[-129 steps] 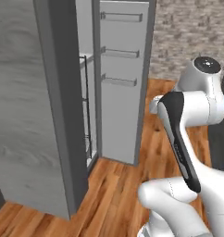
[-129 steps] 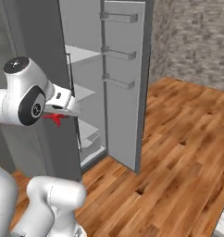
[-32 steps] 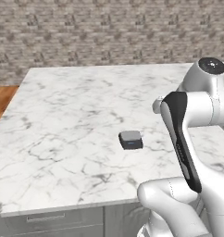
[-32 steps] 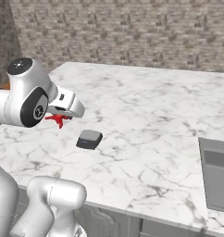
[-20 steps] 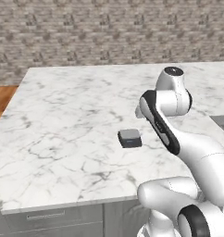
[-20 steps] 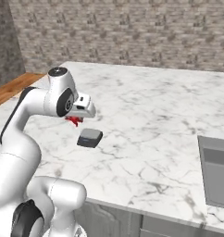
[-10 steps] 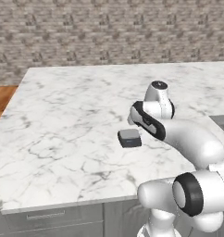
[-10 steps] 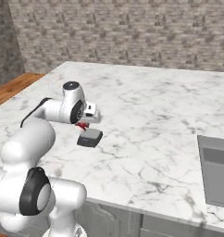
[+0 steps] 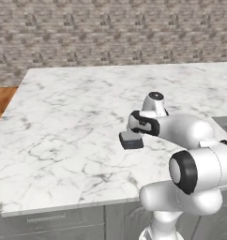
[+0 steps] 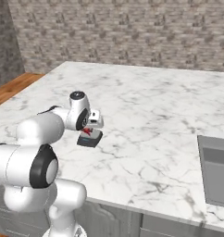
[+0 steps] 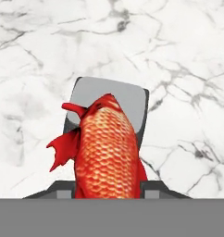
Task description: Take the fish from the fridge and place it on the digital scale on the counter by the fridge. Wait a few seconds for a reading, then move it to the plate on the dining counter.
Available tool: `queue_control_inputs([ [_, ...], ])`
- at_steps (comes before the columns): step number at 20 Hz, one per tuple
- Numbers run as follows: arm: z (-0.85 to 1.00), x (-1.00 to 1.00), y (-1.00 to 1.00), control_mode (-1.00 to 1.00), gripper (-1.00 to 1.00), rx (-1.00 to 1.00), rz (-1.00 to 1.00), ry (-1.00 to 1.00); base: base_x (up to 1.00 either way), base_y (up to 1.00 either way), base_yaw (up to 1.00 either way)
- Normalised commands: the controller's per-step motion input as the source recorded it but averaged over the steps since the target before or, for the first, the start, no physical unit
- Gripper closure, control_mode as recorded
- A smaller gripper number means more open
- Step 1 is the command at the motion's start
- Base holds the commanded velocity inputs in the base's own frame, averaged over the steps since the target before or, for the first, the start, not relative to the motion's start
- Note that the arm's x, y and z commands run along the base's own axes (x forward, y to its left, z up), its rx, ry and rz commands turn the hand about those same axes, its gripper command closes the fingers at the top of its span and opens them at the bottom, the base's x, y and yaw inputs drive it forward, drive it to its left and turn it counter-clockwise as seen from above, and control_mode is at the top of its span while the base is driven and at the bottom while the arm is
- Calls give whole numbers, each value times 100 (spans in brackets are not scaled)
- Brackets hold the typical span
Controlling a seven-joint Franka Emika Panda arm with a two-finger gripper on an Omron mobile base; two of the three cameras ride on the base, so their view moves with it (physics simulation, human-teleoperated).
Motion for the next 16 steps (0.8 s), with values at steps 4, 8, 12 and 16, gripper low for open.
queue_control_inputs([
  [4,-31,41,0,-100,100,0,3,0,0,0,0],
  [8,-28,56,0,-100,100,0,2,0,0,0,0],
  [12,-29,51,0,-100,100,0,2,0,0,0,0],
  [16,-41,17,2,-100,100,-2,1,0,0,0,0],
])
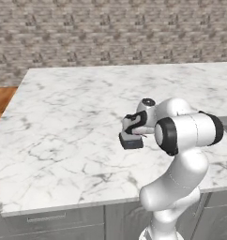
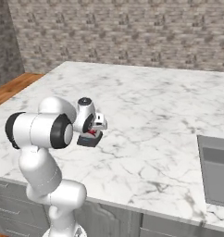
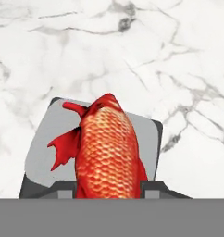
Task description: Take the fish from the fridge and place it on the digital scale on the counter by the fridge. Wait a few seconds for a reading, then move it to the plate on the dining counter.
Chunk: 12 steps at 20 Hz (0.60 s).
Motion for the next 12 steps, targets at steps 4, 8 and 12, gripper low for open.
queue_control_inputs([
  [4,-42,1,2,-100,100,-3,0,0,0,0,0],
  [8,-36,20,1,-100,-100,-2,0,0,0,0,0],
  [12,-19,-1,0,-100,-100,-1,0,-4,0,0,0],
])
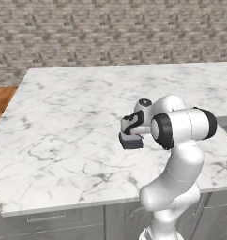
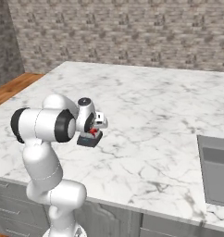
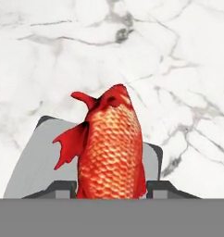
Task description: Take the fish from the fridge and place it on the digital scale on the counter by the fridge. Wait a few seconds for a reading, then move it to the plate on the dining counter.
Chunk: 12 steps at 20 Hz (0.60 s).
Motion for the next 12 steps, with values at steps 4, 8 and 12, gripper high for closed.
queue_control_inputs([
  [4,0,-41,0,-100,-100,-2,0,-16,0,0,0],
  [8,6,-40,0,-100,-100,-1,0,-19,0,0,0],
  [12,72,-14,0,-100,-100,0,0,-24,0,0,0],
])
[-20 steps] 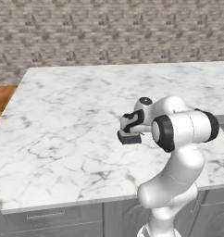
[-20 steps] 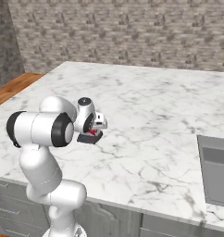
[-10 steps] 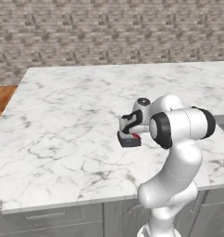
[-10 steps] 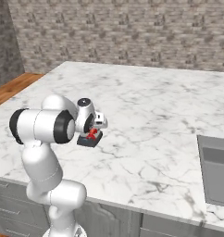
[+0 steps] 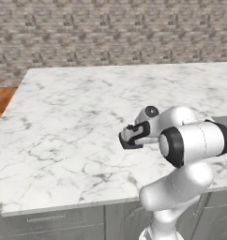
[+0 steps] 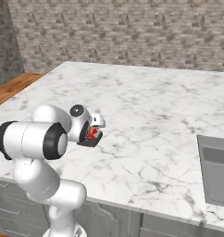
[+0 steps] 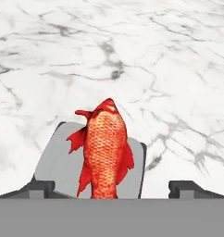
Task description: Take the fish from the fridge and place it on the digital scale on the counter by the fridge. Wait a few seconds for a reading, then move it to the plate on the dining counter.
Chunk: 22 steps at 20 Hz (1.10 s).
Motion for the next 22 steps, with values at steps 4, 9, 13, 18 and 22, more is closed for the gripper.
queue_control_inputs([
  [4,99,-6,0,-100,-100,0,0,-17,0,0,0],
  [9,78,-15,0,-100,-100,3,-1,-1,0,0,0],
  [13,34,-16,0,-100,-100,6,-1,5,0,0,0],
  [18,0,-11,0,-100,-100,0,-2,2,0,0,0],
  [22,0,0,0,-100,-100,0,-2,0,0,0,0],
])
